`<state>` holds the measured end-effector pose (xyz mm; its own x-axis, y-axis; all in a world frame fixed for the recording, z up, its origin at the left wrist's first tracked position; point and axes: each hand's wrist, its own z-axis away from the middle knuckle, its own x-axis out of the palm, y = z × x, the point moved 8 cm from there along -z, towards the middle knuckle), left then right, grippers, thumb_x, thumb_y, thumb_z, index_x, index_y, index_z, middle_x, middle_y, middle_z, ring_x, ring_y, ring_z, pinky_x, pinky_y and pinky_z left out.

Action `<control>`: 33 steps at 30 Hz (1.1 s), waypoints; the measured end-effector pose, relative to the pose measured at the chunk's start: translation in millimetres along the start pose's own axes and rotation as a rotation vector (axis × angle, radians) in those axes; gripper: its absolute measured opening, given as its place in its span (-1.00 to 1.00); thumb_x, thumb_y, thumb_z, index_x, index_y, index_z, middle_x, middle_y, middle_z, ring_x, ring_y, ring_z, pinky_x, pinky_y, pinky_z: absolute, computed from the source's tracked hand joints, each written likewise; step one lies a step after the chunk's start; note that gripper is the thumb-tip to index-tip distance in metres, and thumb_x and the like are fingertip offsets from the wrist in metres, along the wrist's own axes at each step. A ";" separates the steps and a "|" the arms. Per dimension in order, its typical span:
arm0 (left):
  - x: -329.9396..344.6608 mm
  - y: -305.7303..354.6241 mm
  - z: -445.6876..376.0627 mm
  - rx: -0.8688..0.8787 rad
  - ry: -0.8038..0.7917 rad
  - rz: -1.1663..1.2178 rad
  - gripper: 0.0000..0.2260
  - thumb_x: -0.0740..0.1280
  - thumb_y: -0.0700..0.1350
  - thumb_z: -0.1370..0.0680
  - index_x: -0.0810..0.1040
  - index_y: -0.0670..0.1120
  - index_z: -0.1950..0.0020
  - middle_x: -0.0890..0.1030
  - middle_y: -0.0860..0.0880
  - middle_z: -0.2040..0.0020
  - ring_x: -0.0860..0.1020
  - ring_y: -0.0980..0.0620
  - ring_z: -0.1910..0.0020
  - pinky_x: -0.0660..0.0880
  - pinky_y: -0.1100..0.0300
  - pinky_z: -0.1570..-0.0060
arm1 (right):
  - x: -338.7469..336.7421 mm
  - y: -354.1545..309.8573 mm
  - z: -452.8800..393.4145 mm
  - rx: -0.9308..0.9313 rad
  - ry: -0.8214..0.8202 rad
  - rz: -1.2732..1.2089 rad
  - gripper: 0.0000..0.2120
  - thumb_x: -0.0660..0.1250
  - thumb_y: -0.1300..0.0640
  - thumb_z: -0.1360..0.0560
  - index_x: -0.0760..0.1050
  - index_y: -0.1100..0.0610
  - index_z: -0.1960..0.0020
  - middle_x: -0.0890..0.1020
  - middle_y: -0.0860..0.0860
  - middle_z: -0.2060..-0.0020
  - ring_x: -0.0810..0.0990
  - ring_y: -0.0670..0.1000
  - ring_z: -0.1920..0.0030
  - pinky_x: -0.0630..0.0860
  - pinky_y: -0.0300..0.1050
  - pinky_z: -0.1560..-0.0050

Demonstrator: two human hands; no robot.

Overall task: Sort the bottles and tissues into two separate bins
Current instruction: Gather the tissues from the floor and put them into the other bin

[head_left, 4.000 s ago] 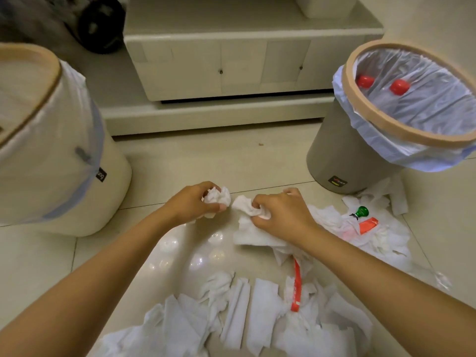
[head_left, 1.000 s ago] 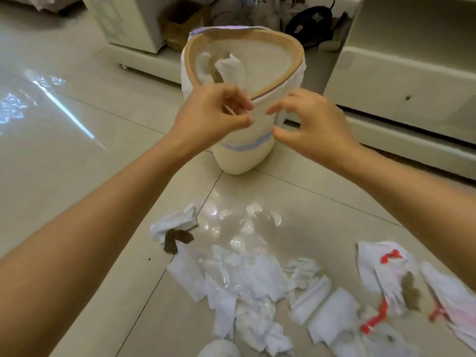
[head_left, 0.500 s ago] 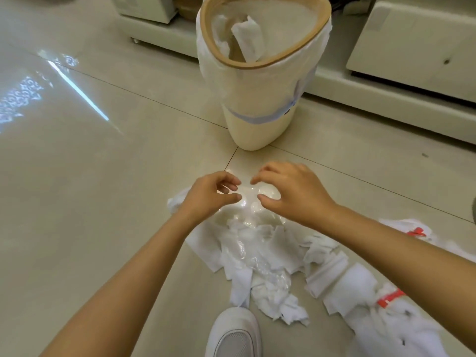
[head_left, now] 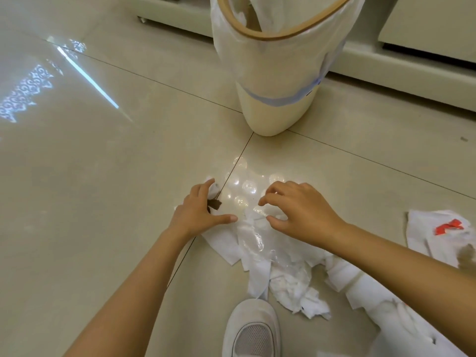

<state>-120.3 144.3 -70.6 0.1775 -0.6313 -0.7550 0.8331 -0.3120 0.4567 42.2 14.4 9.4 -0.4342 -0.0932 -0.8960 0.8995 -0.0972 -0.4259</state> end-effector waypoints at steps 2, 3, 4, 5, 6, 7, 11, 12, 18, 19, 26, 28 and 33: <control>6.2 -1.4 7.2 0.026 -0.030 0.020 0.05 0.50 0.36 -0.17 0.03 0.18 -0.51 0.22 0.10 -0.44 0.35 0.08 -0.29 0.41 -0.01 -0.22 | 10.3 -0.1 2.5 0.008 -0.036 -0.012 -0.72 0.34 -0.01 -0.43 0.55 -0.04 -0.14 0.56 -0.07 -0.04 0.53 0.04 0.04 0.29 -0.11 0.10; 9.3 -2.1 10.5 0.038 -0.042 0.015 0.06 0.52 0.35 -0.16 0.02 0.19 -0.51 0.21 0.10 -0.45 0.32 0.04 -0.34 0.41 0.00 -0.21 | 15.8 -0.7 3.6 0.015 -0.058 -0.016 -0.70 0.32 -0.02 -0.45 0.53 -0.04 -0.17 0.54 -0.07 -0.07 0.52 0.03 0.01 0.28 -0.12 0.08; 12.6 -2.3 13.5 0.053 -0.053 -0.001 0.08 0.53 0.34 -0.15 0.02 0.19 -0.51 0.21 0.11 -0.45 0.31 0.02 -0.36 0.42 0.01 -0.19 | 21.8 -1.4 4.5 0.024 -0.087 -0.018 -0.68 0.30 -0.04 -0.46 0.50 -0.05 -0.20 0.52 -0.08 -0.11 0.50 0.03 -0.02 0.28 -0.12 0.06; 16.2 -2.1 16.4 0.066 -0.063 -0.028 0.08 0.54 0.32 -0.14 0.02 0.19 -0.51 0.21 0.11 -0.45 0.30 0.01 -0.36 0.43 0.03 -0.17 | 28.5 -2.3 5.4 0.036 -0.121 -0.016 -0.65 0.28 -0.07 -0.48 0.47 -0.06 -0.25 0.48 -0.08 -0.15 0.48 0.02 -0.07 0.28 -0.11 0.02; 19.5 -1.5 18.8 0.077 -0.068 -0.056 0.08 0.55 0.31 -0.14 0.03 0.18 -0.51 0.21 0.12 -0.44 0.29 0.01 -0.35 0.43 0.05 -0.14 | 35.1 -2.9 6.3 0.050 -0.156 -0.010 -0.61 0.27 -0.09 -0.48 0.42 -0.07 -0.29 0.45 -0.08 -0.20 0.46 0.02 -0.11 0.30 -0.10 -0.02; 22.3 -0.7 21.1 0.085 -0.062 -0.077 0.07 0.56 0.29 -0.15 0.04 0.17 -0.51 0.21 0.12 -0.44 0.28 0.01 -0.34 0.42 0.07 -0.11 | 41.4 -3.1 7.1 0.069 -0.189 -0.003 -0.57 0.27 -0.11 -0.48 0.38 -0.07 -0.32 0.42 -0.08 -0.23 0.44 0.02 -0.14 0.31 -0.08 -0.06; 33.1 -2.1 22.7 0.042 -0.026 0.006 -0.07 0.56 0.07 -0.28 0.11 0.09 -0.51 0.25 0.06 -0.39 0.30 -0.02 -0.30 0.39 0.13 -0.06 | 60.4 -2.1 5.5 0.139 -0.285 0.020 -0.43 0.34 -0.09 -0.43 0.26 -0.06 -0.39 0.35 -0.04 -0.27 0.42 0.07 -0.15 0.35 -0.05 -0.04; 36.1 -2.9 21.0 0.017 -0.021 0.060 -0.13 0.55 0.02 -0.30 0.15 0.07 -0.50 0.29 0.03 -0.35 0.35 -0.02 -0.27 0.42 0.11 -0.08 | 63.6 -1.3 3.6 0.154 -0.299 0.012 -0.40 0.36 -0.08 -0.42 0.24 -0.06 -0.40 0.35 -0.03 -0.27 0.42 0.08 -0.15 0.36 -0.04 -0.04; 40.9 6.3 18.7 -0.036 -0.045 0.269 -0.75 0.42 -0.20 -0.39 0.56 0.05 -0.01 0.61 0.10 0.11 0.58 0.07 0.11 0.49 0.28 0.16 | 72.1 5.5 -7.0 0.205 -0.331 -0.031 -0.23 0.45 -0.11 -0.34 0.16 -0.04 -0.43 0.33 -0.01 -0.27 0.42 0.09 -0.16 0.37 -0.02 -0.03; 36.1 7.5 18.1 -0.033 -0.055 0.298 -0.81 0.41 -0.21 -0.39 0.59 0.02 0.05 0.62 0.09 0.17 0.57 0.09 0.17 0.46 0.31 0.22 | 72.1 8.8 -6.7 0.215 -0.331 -0.037 -0.21 0.46 -0.12 -0.33 0.15 -0.04 -0.44 0.33 -0.02 -0.28 0.42 0.09 -0.18 0.38 -0.02 -0.04; -29.5 -4.4 2.5 -0.139 0.073 0.635 -0.77 0.28 -0.14 -0.25 0.67 -0.11 0.18 0.61 0.00 0.32 0.53 0.11 0.36 0.45 0.31 0.34 | 75.8 30.5 3.7 0.286 -0.365 -0.165 -0.03 0.55 -0.14 -0.21 0.08 -0.08 -0.46 0.29 -0.06 -0.32 0.41 0.06 -0.23 0.43 -0.05 -0.04; -38.1 -10.8 -4.1 -0.151 0.091 0.571 -0.76 0.23 -0.17 -0.24 0.62 -0.21 0.23 0.52 -0.06 0.36 0.45 0.06 0.38 0.36 0.24 0.32 | 79.6 26.2 3.6 0.269 -0.374 -0.161 0.02 0.56 -0.13 -0.21 0.03 -0.09 -0.48 0.26 -0.06 -0.34 0.38 0.07 -0.25 0.42 -0.04 -0.07; -38.3 -11.3 -8.1 -0.161 0.074 0.470 -0.88 0.16 -0.22 -0.21 0.39 -0.28 0.38 0.30 -0.06 0.43 0.25 0.08 0.45 0.15 0.24 0.42 | 96.5 2.1 -5.4 0.083 -0.417 -0.020 0.09 0.56 -0.10 -0.19 -0.06 -0.14 -0.50 0.09 -0.05 -0.45 0.29 0.09 -0.32 0.34 -0.03 -0.09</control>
<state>-132.3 177.8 -50.7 0.5851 -0.6234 -0.5187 0.7233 0.1119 0.6814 2.5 10.5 -78.6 -0.4491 -0.4820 -0.7523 0.8912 -0.1809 -0.4160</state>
